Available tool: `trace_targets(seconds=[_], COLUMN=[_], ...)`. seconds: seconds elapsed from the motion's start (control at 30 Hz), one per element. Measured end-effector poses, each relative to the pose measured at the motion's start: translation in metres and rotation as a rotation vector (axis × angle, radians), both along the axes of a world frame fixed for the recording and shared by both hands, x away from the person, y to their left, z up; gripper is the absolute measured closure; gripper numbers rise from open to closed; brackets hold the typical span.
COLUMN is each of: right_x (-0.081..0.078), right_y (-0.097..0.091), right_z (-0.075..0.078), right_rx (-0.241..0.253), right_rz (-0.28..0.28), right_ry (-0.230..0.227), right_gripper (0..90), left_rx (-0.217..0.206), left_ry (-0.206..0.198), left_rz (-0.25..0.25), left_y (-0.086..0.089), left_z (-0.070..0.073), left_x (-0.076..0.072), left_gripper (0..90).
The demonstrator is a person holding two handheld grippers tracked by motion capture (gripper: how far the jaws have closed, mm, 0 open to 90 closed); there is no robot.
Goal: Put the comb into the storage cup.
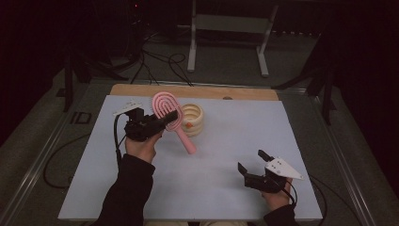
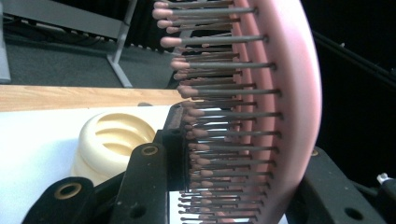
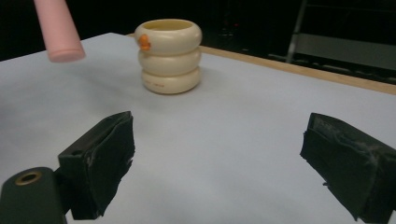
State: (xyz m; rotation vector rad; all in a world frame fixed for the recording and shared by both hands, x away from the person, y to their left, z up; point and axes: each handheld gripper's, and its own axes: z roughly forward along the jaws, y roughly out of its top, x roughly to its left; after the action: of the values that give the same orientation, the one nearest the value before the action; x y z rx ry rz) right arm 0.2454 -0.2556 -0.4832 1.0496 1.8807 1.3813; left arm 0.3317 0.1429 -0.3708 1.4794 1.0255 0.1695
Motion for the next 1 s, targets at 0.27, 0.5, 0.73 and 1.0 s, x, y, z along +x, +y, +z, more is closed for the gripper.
trace_targets(seconds=[0.27, 0.5, 0.73, 1.0], right_x=[0.000, -0.001, 0.000, 0.000], right_y=[0.000, -0.001, -0.001, -0.001], right_z=[-0.005, -0.005, -0.006, -0.007], right_rx=[-0.009, 0.000, 0.003, 0.000], right_rz=[-0.023, -0.036, -0.041, -0.036], right_ry=[0.002, 0.001, 0.001, 0.005], right_gripper=[9.0, 9.0, 9.0, 9.0], left_rx=[0.001, 0.011, 0.012, 0.013], left_ry=[0.001, -0.011, -0.022, -0.030], left_rz=[0.000, 0.006, 0.011, 0.014], left_y=[0.002, 0.003, 0.002, 0.000], left_z=[0.004, 0.013, 0.019, 0.025], left_x=[0.005, 0.009, 0.013, 0.020], left_gripper=[64.7, 64.7, 64.7, 64.7])
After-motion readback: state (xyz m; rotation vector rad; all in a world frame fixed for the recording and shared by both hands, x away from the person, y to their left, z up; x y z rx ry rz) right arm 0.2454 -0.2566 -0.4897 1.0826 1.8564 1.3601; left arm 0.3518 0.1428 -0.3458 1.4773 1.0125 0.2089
